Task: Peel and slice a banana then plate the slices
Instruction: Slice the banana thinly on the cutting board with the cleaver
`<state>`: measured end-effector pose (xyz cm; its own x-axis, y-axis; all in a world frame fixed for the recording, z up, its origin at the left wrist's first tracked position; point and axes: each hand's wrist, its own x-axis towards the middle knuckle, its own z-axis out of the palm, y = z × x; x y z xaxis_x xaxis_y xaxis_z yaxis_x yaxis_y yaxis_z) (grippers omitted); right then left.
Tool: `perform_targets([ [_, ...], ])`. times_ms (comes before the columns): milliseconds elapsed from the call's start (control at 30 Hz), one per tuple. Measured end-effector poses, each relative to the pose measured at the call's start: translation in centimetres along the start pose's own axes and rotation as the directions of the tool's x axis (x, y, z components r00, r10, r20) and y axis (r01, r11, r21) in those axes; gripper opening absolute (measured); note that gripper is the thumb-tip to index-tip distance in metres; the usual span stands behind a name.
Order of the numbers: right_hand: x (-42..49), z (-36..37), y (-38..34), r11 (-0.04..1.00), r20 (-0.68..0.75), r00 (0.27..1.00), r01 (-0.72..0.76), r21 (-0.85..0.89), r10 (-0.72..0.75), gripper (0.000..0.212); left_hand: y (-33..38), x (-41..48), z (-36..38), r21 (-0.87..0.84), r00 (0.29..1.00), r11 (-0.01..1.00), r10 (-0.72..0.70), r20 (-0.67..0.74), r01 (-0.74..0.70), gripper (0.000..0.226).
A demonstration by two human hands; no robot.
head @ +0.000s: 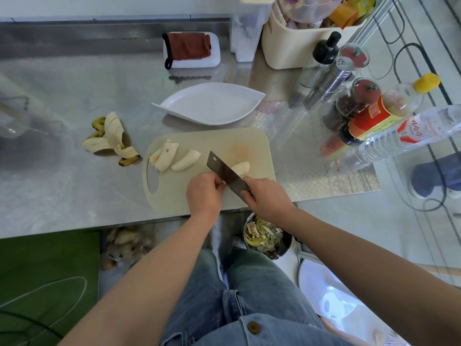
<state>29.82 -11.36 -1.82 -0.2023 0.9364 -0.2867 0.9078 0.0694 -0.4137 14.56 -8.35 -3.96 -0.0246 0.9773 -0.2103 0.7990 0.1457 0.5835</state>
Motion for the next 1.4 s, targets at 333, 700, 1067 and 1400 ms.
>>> perform_targets([
  [333, -0.1, -0.1, 0.0, 1.000, -0.041, 0.999, -0.005, 0.031, 0.006, 0.015, -0.2, -0.1, 0.2, 0.005, 0.999, 1.000, 0.018, -0.026, -0.018, 0.012],
  [700, 0.0, 0.5, 0.0, 1.000, 0.008, 1.000, -0.022, -0.003, 0.022, 0.013, -0.5, 0.1, 0.5, 0.002, 1.000, 1.000, 0.016, -0.008, -0.016, 0.009],
  [1067, -0.1, -0.3, 0.5, 0.993, -0.109, 0.994, 0.013, 0.119, 0.000, 0.014, -0.9, 0.0, 0.1, 0.103, 0.999, 0.994, 0.030, -0.014, -0.028, 0.007],
  [1400, 0.4, -4.0, 4.5, 0.997, 0.108, 0.991, 0.080, -0.002, -0.080, 0.014, -2.1, 0.1, -0.7, 0.217, 0.991, 0.969, 0.130, -0.030, -0.121, 0.018],
])
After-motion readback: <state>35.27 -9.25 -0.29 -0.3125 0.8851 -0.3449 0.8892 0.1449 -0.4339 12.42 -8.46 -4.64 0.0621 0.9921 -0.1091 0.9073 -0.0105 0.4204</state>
